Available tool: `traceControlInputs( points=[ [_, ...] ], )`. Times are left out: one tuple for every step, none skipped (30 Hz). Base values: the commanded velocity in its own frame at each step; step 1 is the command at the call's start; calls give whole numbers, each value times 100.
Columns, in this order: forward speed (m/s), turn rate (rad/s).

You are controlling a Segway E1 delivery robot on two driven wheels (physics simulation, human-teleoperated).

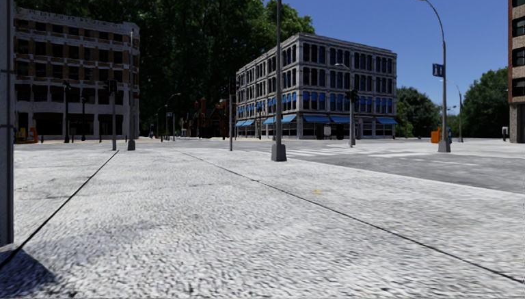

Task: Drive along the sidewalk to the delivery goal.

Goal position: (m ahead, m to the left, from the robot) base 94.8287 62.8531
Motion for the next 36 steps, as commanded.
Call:
traceControlInputs(
  points=[
    [200, 50],
    [200, 50],
    [200, 50],
    [200, 50],
    [200, 50],
    [200, 50],
    [200, 50],
    [200, 50],
    [200, 50],
    [200, 50],
    [200, 50],
    [200, 50],
    [200, 50],
    [200, 50],
    [200, 50],
    [200, 50],
    [200, 50],
    [200, 50],
    [200, 50],
    [200, 50],
    [200, 50],
    [200, 50],
    [200, 50],
    [200, 50],
    [200, 50],
    [200, 50],
    [200, 50],
    [200, 50],
    [200, 50],
    [200, 50],
    [200, 50],
    [200, 50],
    [200, 50],
    [200, 50],
    [200, 50],
    [200, 50]
  ],
)
